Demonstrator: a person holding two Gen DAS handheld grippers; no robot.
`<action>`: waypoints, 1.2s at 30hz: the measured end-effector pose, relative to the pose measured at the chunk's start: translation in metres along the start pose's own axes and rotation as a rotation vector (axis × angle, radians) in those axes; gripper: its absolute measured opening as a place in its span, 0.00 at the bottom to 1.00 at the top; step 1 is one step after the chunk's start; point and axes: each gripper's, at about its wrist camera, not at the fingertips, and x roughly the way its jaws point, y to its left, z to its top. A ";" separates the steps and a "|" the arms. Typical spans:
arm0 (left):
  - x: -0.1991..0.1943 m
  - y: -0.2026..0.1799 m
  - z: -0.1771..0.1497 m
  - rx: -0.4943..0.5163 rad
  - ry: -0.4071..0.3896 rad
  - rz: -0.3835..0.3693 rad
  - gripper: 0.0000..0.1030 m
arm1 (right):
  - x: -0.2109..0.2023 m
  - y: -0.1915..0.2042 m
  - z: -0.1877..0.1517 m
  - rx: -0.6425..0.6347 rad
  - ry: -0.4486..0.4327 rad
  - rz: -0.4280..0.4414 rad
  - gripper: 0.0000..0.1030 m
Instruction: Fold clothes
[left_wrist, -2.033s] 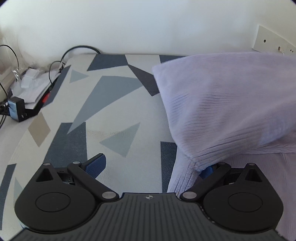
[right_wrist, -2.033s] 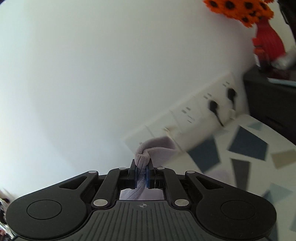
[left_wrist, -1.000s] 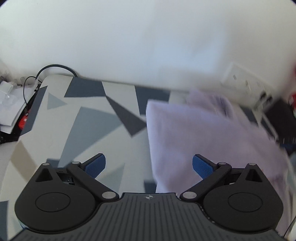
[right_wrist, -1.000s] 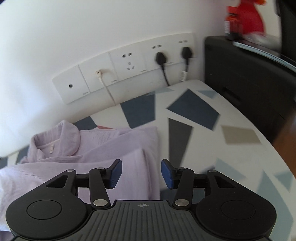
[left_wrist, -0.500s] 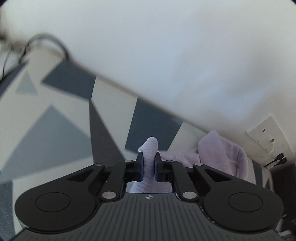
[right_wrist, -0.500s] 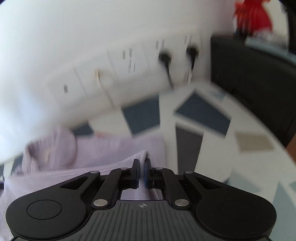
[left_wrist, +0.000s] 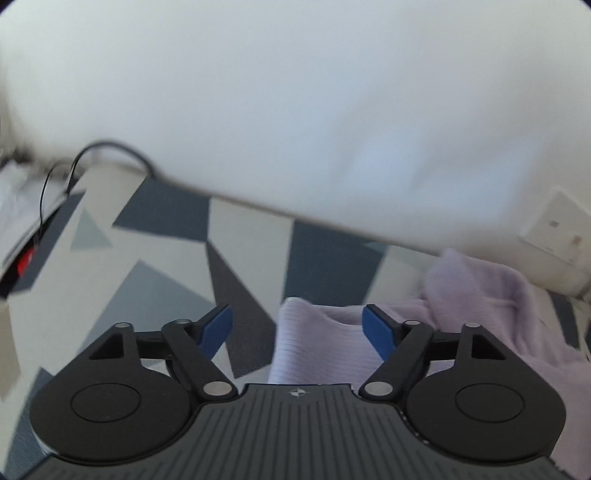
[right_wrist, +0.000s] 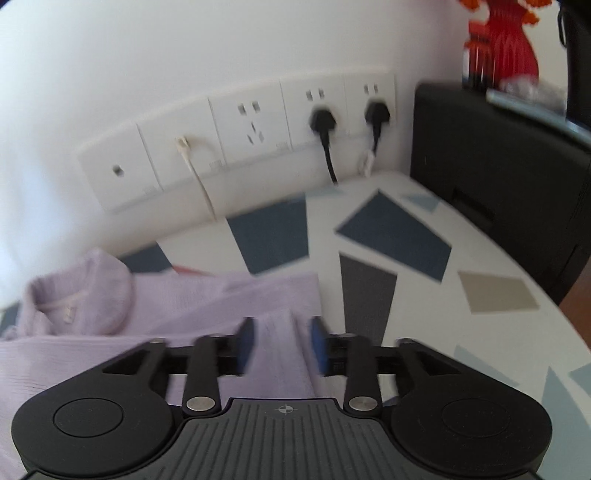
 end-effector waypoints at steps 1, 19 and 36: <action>-0.011 -0.005 -0.002 0.040 -0.002 -0.014 0.91 | -0.007 0.001 0.000 -0.017 -0.013 0.008 0.61; -0.082 -0.025 -0.126 0.146 0.366 0.036 0.99 | -0.070 0.020 -0.076 -0.242 0.169 0.038 0.98; -0.140 -0.074 -0.163 0.105 0.403 0.048 0.99 | -0.120 -0.030 -0.085 -0.138 0.170 0.101 0.99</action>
